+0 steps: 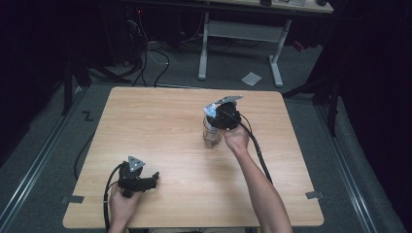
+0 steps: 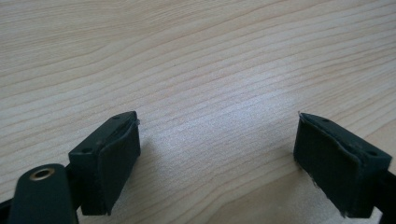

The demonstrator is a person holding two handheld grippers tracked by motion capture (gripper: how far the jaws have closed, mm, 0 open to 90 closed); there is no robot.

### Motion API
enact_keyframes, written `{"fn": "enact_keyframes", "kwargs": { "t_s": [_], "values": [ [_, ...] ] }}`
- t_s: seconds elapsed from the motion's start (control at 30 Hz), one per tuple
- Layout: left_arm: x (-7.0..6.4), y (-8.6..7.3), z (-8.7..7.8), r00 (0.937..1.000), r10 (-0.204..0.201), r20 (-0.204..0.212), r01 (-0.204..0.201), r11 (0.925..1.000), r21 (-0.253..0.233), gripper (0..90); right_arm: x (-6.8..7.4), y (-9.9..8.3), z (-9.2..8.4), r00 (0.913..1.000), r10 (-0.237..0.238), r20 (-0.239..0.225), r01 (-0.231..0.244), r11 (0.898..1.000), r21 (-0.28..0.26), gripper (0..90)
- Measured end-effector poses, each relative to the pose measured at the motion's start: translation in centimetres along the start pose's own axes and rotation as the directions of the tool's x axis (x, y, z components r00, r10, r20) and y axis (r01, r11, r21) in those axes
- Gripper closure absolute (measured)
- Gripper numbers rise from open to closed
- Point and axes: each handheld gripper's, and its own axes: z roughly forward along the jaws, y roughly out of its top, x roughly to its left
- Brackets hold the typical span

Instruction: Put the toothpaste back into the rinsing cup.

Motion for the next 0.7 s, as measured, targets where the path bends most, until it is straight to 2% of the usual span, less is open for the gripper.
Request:
{"fn": "enact_keyframes", "kwargs": {
  "t_s": [0.17,0.53,0.7],
  "values": [
    [0.0,0.0,0.0,1.0000,0.000,0.000,0.000,1.0000,0.000,14.9,0.0,-0.2,0.0,0.9999,-0.011,0.000,0.011,1.000,0.007,61.5],
    [0.0,0.0,0.0,1.0000,-0.001,-0.001,0.001,1.0000,0.000,14.9,-0.4,-1.3,-0.1,0.9999,0.016,-0.004,-0.016,1.000,0.002,60.6],
    [0.0,0.0,0.0,1.0000,-0.001,-0.001,0.001,1.0000,0.000,14.9,-0.4,-1.4,-0.4,1.0000,0.000,-0.003,0.000,1.000,0.002,60.1]
  ]
}}
